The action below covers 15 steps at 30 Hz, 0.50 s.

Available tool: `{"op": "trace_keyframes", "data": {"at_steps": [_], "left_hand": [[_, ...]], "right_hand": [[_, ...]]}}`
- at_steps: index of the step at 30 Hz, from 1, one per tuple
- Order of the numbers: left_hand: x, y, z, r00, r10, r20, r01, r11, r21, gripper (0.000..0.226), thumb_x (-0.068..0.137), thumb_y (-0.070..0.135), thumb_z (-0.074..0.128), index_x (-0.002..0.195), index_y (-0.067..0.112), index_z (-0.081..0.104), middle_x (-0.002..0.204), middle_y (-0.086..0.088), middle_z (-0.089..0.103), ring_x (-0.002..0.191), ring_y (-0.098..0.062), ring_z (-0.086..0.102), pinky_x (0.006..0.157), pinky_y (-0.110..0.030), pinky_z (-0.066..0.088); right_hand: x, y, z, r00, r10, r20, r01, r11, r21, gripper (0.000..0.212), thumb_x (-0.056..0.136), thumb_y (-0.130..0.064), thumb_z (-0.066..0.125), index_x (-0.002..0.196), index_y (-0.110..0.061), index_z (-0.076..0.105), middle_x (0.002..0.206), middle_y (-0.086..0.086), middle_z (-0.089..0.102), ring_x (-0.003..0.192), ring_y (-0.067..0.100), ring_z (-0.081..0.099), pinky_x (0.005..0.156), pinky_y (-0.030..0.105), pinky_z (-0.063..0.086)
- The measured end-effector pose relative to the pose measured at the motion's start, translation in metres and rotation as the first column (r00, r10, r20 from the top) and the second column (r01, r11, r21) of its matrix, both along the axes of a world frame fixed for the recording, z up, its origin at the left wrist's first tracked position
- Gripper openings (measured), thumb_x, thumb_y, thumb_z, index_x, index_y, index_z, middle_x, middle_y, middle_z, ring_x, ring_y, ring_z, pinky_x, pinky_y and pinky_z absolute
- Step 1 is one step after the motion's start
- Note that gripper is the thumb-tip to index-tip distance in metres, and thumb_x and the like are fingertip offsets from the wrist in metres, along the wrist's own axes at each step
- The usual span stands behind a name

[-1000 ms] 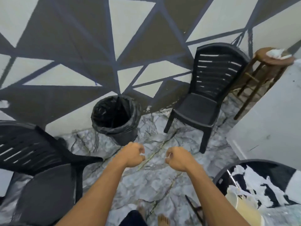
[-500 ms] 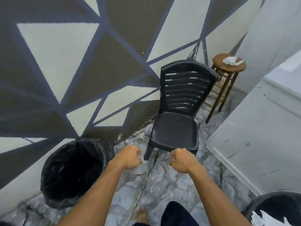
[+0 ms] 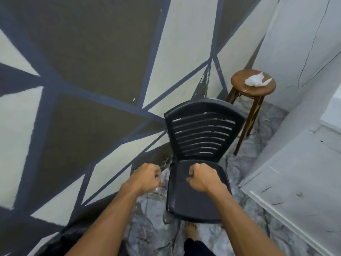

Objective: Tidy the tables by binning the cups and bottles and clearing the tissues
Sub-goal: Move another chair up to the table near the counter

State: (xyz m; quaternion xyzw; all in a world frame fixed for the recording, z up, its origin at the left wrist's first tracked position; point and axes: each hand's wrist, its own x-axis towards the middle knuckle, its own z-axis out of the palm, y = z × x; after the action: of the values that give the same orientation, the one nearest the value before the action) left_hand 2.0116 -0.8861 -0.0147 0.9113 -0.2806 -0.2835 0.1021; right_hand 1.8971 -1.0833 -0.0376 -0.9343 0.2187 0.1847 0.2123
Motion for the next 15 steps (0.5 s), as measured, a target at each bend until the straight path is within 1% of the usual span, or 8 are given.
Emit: {"op": "trace_keyframes", "data": {"at_steps": [3, 5, 7, 9, 11, 12, 13, 15], "left_hand": [[0.046, -0.034, 0.014, 0.999, -0.016, 0.039, 0.018, 0.999, -0.043, 0.029, 0.083, 0.035, 0.068, 0.111, 0.027, 0.068, 0.118, 0.004, 0.067, 0.104, -0.020, 0.064, 0.091, -0.037, 0.054], [0.077, -0.055, 0.023, 0.998, -0.027, 0.048, 0.031, 0.997, -0.076, 0.033, 0.086, 0.035, 0.069, 0.118, 0.024, 0.067, 0.125, 0.004, 0.063, 0.110, -0.019, 0.062, 0.095, -0.036, 0.052], [0.111, -0.077, 0.028, 0.995, -0.057, 0.077, 0.064, 0.994, -0.090, 0.035, 0.087, 0.036, 0.069, 0.119, 0.025, 0.066, 0.127, 0.004, 0.062, 0.112, -0.019, 0.061, 0.094, -0.037, 0.051], [0.144, -0.099, 0.031, 0.990, -0.101, 0.095, 0.111, 0.989, -0.100, 0.033, 0.086, 0.034, 0.069, 0.118, 0.026, 0.066, 0.122, 0.005, 0.063, 0.110, -0.020, 0.061, 0.094, -0.039, 0.051], [0.177, -0.118, 0.032, 0.987, -0.126, 0.099, 0.139, 0.982, -0.129, 0.031, 0.083, 0.035, 0.070, 0.113, 0.029, 0.067, 0.114, 0.007, 0.066, 0.103, -0.018, 0.064, 0.091, -0.041, 0.054], [0.194, -0.126, 0.031, 0.986, -0.136, 0.097, 0.149, 0.979, -0.142, 0.030, 0.082, 0.035, 0.071, 0.111, 0.030, 0.066, 0.110, 0.008, 0.066, 0.098, -0.016, 0.065, 0.089, -0.041, 0.056], [0.210, -0.133, 0.030, 0.984, -0.153, 0.087, 0.164, 0.976, -0.143, 0.030, 0.083, 0.035, 0.072, 0.111, 0.031, 0.066, 0.109, 0.009, 0.066, 0.096, -0.014, 0.065, 0.088, -0.040, 0.056], [0.241, -0.145, 0.025, 0.972, -0.217, 0.091, 0.228, 0.963, -0.141, 0.035, 0.084, 0.034, 0.072, 0.118, 0.030, 0.064, 0.116, 0.009, 0.066, 0.101, -0.013, 0.062, 0.091, -0.039, 0.054]], "right_hand": [[0.048, -0.031, 0.012, 1.000, -0.003, 0.002, 0.003, 0.999, -0.035, 0.029, 0.089, -0.036, 0.060, 0.113, -0.021, 0.064, 0.112, 0.004, 0.066, 0.104, 0.028, 0.062, 0.082, 0.036, 0.051], [0.079, -0.050, 0.020, 1.000, -0.023, 0.009, 0.023, 0.999, -0.037, 0.030, 0.090, -0.037, 0.059, 0.115, -0.020, 0.063, 0.111, 0.004, 0.066, 0.104, 0.028, 0.062, 0.080, 0.037, 0.051], [0.109, -0.066, 0.028, 0.994, -0.084, 0.069, 0.086, 0.996, -0.015, 0.032, 0.090, -0.038, 0.059, 0.114, -0.018, 0.064, 0.109, 0.005, 0.067, 0.104, 0.028, 0.062, 0.083, 0.038, 0.052], [0.140, -0.076, 0.032, 0.968, -0.199, 0.149, 0.194, 0.980, 0.047, 0.038, 0.090, -0.045, 0.061, 0.116, -0.018, 0.063, 0.110, 0.005, 0.067, 0.104, 0.027, 0.063, 0.087, 0.039, 0.053], [0.173, -0.081, 0.030, 0.911, -0.364, 0.192, 0.335, 0.927, 0.170, 0.051, 0.087, -0.056, 0.061, 0.121, -0.018, 0.060, 0.114, 0.004, 0.068, 0.104, 0.025, 0.064, 0.090, 0.041, 0.053], [0.191, -0.081, 0.028, 0.875, -0.449, 0.180, 0.407, 0.885, 0.228, 0.060, 0.085, -0.062, 0.060, 0.124, -0.016, 0.058, 0.116, 0.004, 0.068, 0.105, 0.025, 0.065, 0.091, 0.041, 0.053], [0.208, -0.081, 0.025, 0.834, -0.529, 0.159, 0.478, 0.835, 0.273, 0.071, 0.083, -0.069, 0.058, 0.128, -0.013, 0.055, 0.119, 0.006, 0.066, 0.108, 0.027, 0.064, 0.092, 0.041, 0.052], [0.240, -0.078, 0.018, 0.712, -0.695, 0.093, 0.633, 0.695, 0.341, 0.099, 0.077, -0.079, 0.053, 0.139, -0.003, 0.044, 0.129, 0.013, 0.061, 0.115, 0.033, 0.060, 0.097, 0.043, 0.050]]}}
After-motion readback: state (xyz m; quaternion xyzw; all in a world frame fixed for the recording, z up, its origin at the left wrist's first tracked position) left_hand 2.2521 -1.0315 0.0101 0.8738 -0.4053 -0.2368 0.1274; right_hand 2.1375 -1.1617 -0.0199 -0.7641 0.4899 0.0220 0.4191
